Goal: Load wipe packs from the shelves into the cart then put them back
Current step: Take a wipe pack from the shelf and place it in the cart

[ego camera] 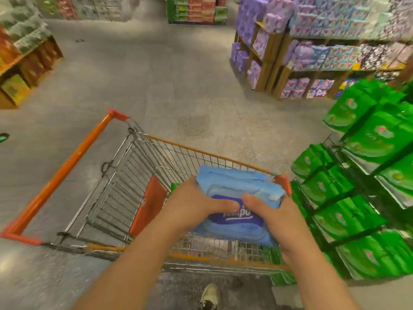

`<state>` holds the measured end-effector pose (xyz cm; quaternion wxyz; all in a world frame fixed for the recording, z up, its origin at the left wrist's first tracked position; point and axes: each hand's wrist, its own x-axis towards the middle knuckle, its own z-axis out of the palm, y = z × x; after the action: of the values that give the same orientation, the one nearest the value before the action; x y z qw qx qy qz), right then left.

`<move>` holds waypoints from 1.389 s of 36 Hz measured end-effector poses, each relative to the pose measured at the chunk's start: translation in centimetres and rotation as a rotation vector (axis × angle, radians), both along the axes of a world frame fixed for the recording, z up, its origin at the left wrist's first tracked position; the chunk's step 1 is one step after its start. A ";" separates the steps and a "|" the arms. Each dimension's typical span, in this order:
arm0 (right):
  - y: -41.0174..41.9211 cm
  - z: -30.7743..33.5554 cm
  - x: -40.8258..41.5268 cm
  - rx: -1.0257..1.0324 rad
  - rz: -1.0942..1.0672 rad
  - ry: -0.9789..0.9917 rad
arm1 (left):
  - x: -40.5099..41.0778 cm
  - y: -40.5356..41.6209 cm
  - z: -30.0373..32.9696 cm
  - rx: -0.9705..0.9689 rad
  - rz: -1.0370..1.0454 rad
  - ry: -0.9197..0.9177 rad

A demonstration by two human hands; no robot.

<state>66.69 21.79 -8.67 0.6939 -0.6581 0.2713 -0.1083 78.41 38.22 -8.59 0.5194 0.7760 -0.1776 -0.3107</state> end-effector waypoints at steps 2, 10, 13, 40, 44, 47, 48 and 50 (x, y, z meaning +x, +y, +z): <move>-0.9 -1.0 1.7 -0.002 0.019 0.049 | 1.5 -0.7 -0.9 0.027 0.006 0.030; -2.4 -5.1 7.4 0.025 0.059 0.216 | 6.1 -1.9 -4.9 0.082 0.073 0.186; -2.6 -6.7 8.7 0.042 0.042 0.257 | 7.7 -2.2 -6.5 0.098 0.065 0.239; -11.0 -31.7 16.7 0.026 -0.156 0.628 | 17.7 -13.2 -33.1 0.276 -0.001 0.545; -13.1 -35.6 18.4 0.030 -0.121 0.661 | 19.0 -14.7 -36.6 0.252 0.021 0.591; -14.2 -38.4 19.5 0.118 -0.139 0.683 | 19.8 -15.7 -39.4 0.225 0.046 0.659; -14.5 -39.1 19.9 0.150 -0.138 0.682 | 20.0 -16.0 -40.1 0.213 0.071 0.687; -15.0 -40.5 20.8 0.241 -0.136 0.674 | 20.3 -16.4 -41.5 0.187 0.113 0.751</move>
<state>87.51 6.82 -49.21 0.6293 -0.5508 0.5388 0.1017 98.68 21.79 -50.07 0.4914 0.6608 0.0970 -0.5590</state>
